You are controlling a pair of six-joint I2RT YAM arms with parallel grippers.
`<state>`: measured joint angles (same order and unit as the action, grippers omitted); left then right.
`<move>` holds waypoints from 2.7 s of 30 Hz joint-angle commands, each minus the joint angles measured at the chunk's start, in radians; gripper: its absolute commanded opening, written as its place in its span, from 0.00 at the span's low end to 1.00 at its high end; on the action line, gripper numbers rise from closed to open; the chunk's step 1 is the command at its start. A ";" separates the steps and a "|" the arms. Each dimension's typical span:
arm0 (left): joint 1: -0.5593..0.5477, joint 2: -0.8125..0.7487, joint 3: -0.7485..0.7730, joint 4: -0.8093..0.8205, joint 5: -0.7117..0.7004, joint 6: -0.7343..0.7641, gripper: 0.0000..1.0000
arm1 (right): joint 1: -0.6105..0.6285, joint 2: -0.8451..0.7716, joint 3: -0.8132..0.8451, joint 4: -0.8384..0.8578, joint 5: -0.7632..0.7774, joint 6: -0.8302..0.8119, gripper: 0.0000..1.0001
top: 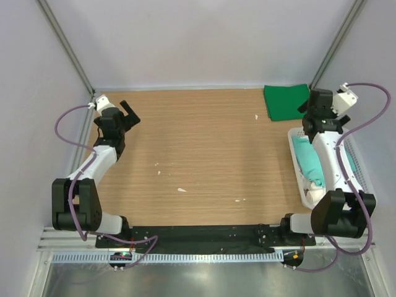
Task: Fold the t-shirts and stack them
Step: Grab the tshirt from the pile, then move the tshirt to the center of the board
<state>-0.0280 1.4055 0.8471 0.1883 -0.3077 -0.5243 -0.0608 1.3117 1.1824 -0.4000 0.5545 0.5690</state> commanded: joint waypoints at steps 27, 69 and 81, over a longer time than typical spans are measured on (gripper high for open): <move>-0.024 0.043 0.168 -0.309 0.417 0.046 0.72 | -0.303 0.164 -0.296 0.033 -0.056 0.057 0.03; -0.585 -0.343 0.021 -0.552 0.234 -0.108 0.58 | 0.373 -0.068 -0.075 -0.145 -0.418 -0.032 0.57; -0.563 -0.114 0.300 -0.674 0.264 0.035 0.78 | 0.240 0.523 0.251 0.104 -0.360 -0.150 0.77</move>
<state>-0.6628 1.2652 1.0569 -0.4614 -0.0658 -0.5369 0.1753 1.7821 1.2980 -0.4339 0.1898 0.4873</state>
